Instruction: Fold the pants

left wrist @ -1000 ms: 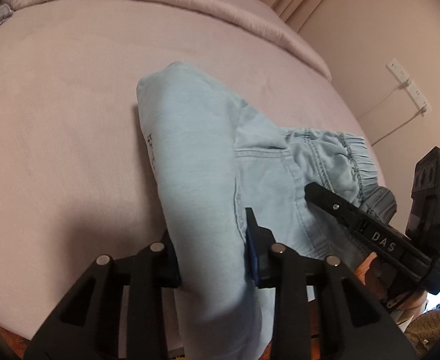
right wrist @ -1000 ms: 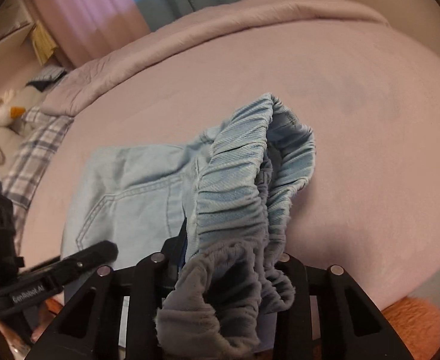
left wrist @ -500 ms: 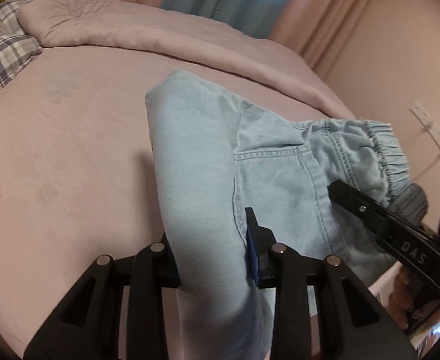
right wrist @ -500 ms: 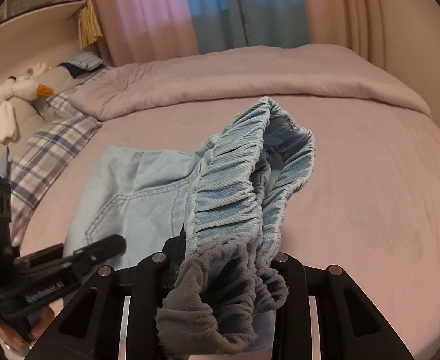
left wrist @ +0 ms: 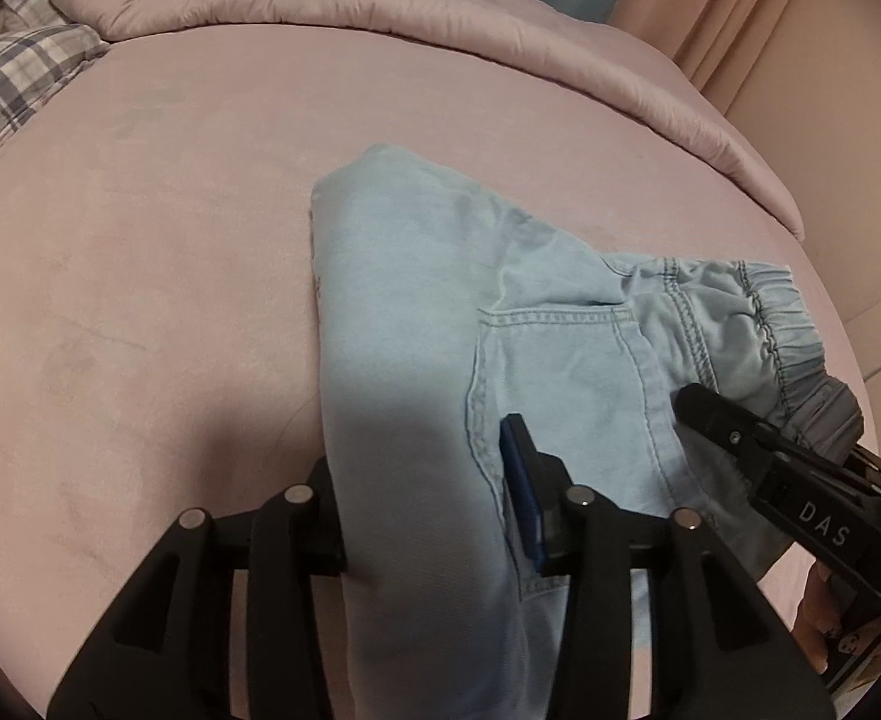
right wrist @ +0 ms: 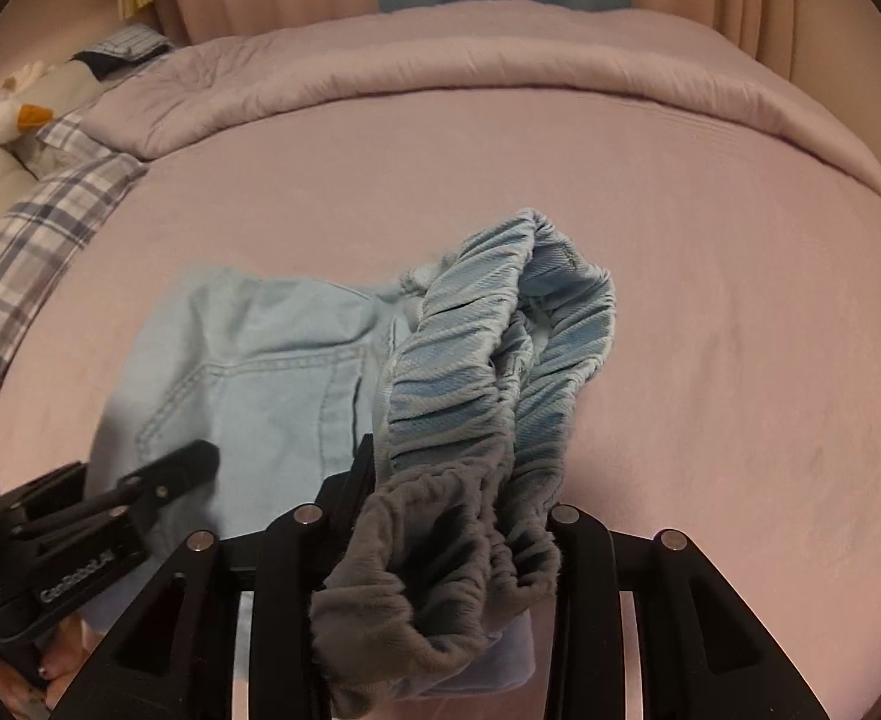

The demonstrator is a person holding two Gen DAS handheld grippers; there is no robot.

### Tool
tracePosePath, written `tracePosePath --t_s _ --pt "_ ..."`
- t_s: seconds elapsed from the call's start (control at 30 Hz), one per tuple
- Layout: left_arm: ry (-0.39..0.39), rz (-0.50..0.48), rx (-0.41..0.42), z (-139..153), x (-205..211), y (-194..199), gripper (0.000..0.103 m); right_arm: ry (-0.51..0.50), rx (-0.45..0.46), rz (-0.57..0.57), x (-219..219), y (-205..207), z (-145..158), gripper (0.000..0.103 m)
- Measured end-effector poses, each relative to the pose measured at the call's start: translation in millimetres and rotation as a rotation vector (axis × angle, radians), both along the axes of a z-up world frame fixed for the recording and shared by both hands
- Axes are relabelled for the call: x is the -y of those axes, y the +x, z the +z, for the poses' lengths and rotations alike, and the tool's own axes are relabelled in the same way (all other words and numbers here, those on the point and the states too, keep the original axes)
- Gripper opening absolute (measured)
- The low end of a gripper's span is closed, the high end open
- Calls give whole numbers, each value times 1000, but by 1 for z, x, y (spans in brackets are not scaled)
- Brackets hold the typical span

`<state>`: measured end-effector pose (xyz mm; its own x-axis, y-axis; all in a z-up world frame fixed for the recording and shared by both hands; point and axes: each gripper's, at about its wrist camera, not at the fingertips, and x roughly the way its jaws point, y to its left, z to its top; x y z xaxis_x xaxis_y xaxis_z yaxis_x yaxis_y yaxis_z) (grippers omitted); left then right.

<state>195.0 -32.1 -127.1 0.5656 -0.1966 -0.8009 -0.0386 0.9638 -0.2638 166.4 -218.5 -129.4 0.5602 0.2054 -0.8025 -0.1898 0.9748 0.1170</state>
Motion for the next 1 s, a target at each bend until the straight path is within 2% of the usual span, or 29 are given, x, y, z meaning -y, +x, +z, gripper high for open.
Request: tracePosePath --t_s 0.1,0.17,0.2,0.27,0.3,0.4,0.5,0.53,0.6,0.7,0.77,0.8,0.83,1.0 --pt "7 25 2 3 2 -8 47 3 -1 -7 1 -5 3 39" --pt "34 40 15 10 0 -16 45 -15 -4 -13 2 -9 7 45" --pt "46 43 25 14 1 -21 44 -22 -4 -18 2 -9 9 50" --pt "51 62 71 28 -4 -36 45 -22 21 -23 6 -17 19 52" --pt "43 74 99 38 -6 -45 49 -19 30 -25 8 -17 23 54" --pt "22 111 173 64 -11 -69 77 -22 94 -49 14 -30 43 73" --pt "24 129 266 86 -10 -90 90 -20 165 -34 16 -50 66 82" --pt "23 127 288 93 -9 -99 97 -20 182 -28 16 -56 72 85" --pt "20 119 309 99 -10 -112 102 -18 219 -23 16 -72 85 87" --pt "21 112 313 103 -11 -130 102 -44 248 -27 10 -90 100 88" --pt "11 105 313 103 -14 -137 102 -70 308 -20 4 -104 110 89" --pt "16 103 315 104 -14 -139 102 -76 347 -10 1 -115 115 93" --pt "29 104 314 107 -14 -142 102 -77 362 -5 1 -120 115 98" --pt "52 127 325 109 -15 -150 102 -65 376 -27 -4 -127 102 99"
